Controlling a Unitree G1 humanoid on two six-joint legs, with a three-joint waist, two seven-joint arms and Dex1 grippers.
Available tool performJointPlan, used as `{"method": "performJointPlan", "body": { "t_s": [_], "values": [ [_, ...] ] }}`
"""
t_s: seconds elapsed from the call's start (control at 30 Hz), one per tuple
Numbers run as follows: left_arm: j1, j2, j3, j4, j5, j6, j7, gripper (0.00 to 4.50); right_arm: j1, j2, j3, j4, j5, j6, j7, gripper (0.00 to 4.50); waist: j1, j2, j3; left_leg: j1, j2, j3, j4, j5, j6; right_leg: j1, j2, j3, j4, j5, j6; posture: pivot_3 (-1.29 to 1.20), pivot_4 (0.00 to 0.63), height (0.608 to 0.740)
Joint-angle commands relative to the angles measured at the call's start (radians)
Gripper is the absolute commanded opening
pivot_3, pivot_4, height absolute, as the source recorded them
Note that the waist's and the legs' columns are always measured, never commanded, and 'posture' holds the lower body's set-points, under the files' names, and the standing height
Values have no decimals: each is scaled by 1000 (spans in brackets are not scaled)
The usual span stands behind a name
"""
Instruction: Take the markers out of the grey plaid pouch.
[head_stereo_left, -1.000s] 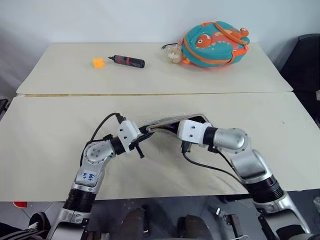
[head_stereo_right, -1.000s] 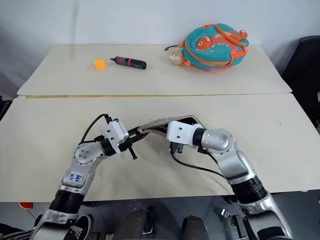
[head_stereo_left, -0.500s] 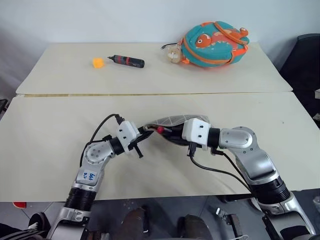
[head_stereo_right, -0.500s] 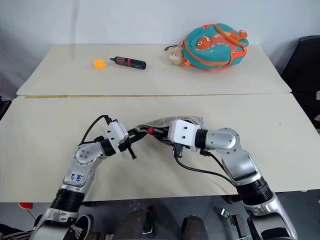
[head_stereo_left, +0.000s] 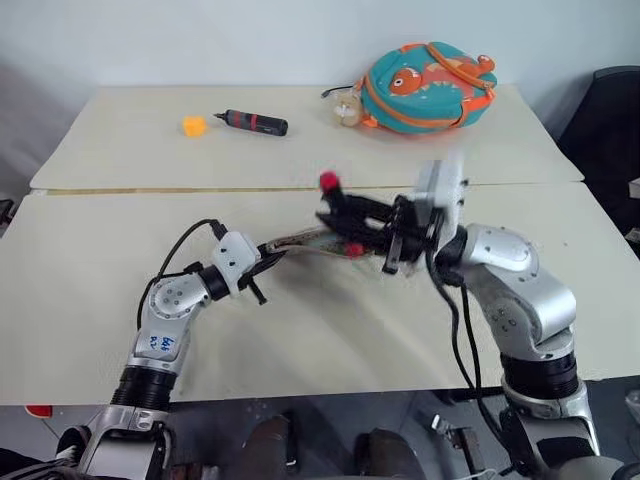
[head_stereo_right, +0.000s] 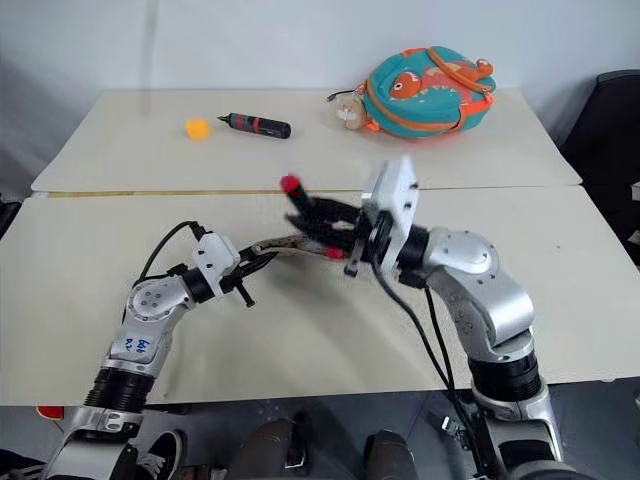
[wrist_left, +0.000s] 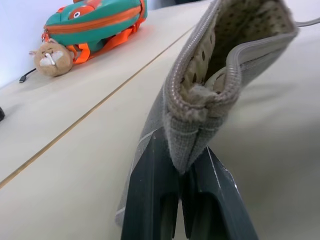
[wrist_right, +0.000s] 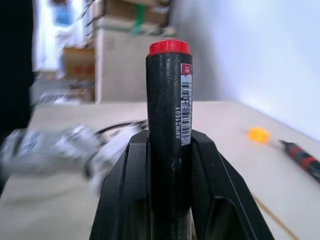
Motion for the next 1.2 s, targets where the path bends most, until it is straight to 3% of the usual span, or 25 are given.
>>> {"method": "performJointPlan", "body": {
  "t_s": [0.03, 0.2, 0.3, 0.67, 0.93, 1.2],
  "values": [
    [25, 27, 49, -31, -53, -3, -31, 0, -32, -116, -71, 72, -43, 39, -27, 587, 2, 0, 0, 0, 0, 0, 0, 0, 0, 0, 0, 0, 0, 0, 0, 0, 150, 740],
    [64, 50, 99, -5, -97, -26, -66, 0, -41, -338, -113, 267, -69, 323, -86, 587, 1, 0, 0, -1, 0, 0, 0, 0, 1, -1, -1, 0, -1, 0, 0, 0, 150, 740],
    [63, 45, 103, -2, -95, -32, -68, 0, 16, -395, -48, 321, -166, 304, -103, 587, -1, 0, 0, -1, 1, 1, -1, 0, 1, 0, 0, 0, -5, 0, 0, 0, 150, 740],
    [62, 21, 97, -15, -84, -48, -55, 0, 10, -315, -18, 536, -292, 306, -217, 587, -1, 0, 0, 0, 1, 4, -2, 0, 1, -1, 0, 1, -4, 0, 0, 0, 150, 740],
    [68, 7, 81, -24, -74, -49, -47, 0, -1, -297, -26, 522, -293, 312, -195, 3377, -1, 0, 0, -1, 1, 3, -1, 0, 1, -1, 0, 1, -4, 0, 0, 0, 150, 740],
    [65, 5, 82, -25, -73, -48, -53, 0, -12, -344, -24, 447, -312, 245, -154, 3377, -2, 0, 0, -1, 1, 4, -1, 0, 1, -1, 0, 1, -4, 0, 0, 0, 150, 740]
  ]
}}
